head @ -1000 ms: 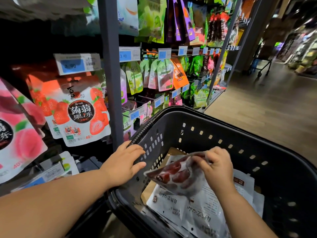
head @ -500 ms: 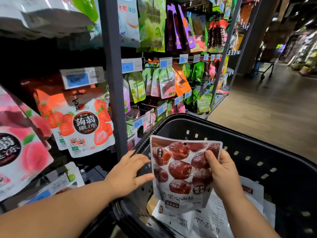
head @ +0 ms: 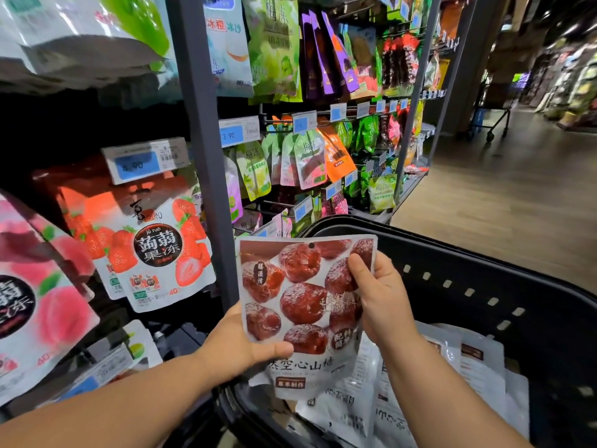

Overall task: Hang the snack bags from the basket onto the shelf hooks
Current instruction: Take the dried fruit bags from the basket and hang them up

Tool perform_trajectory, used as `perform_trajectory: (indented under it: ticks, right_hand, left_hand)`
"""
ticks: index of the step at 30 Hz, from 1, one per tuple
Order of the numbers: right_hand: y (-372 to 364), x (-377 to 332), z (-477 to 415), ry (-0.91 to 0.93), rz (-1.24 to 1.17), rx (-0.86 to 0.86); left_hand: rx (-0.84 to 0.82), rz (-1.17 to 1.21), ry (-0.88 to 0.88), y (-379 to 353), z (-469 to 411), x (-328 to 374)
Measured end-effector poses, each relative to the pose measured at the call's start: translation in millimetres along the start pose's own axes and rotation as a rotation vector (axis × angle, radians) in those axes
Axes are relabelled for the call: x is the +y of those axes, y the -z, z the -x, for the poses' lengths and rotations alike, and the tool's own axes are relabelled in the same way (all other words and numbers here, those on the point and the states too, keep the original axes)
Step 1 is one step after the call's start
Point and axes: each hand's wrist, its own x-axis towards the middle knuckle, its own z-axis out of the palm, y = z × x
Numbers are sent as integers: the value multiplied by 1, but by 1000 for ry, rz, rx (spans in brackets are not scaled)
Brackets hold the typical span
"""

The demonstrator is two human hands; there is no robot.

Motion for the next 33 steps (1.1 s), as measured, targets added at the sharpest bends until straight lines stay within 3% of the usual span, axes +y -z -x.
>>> perform_trajectory:
  ticks: [7, 14, 19, 23, 28, 33]
  right_hand:
    - [25, 33, -5, -140, 177, 95]
    - [91, 104, 17, -564, 878, 211]
    - [90, 122, 37, -589, 1102, 165]
    - [82, 124, 42, -617, 1153, 41]
    - [87, 127, 48, -615, 1177, -300]
    - [89, 127, 47, -612, 1001, -375]
  left_hand:
    - [213, 72, 58, -6, 3, 9]
    - [444, 152, 45, -8, 9, 16]
    - [509, 145, 64, -6, 6, 19]
    - [540, 176, 68, -6, 2, 18]
    - [532, 200, 57, -6, 2, 19]
    - [515, 245, 61, -5, 2, 21]
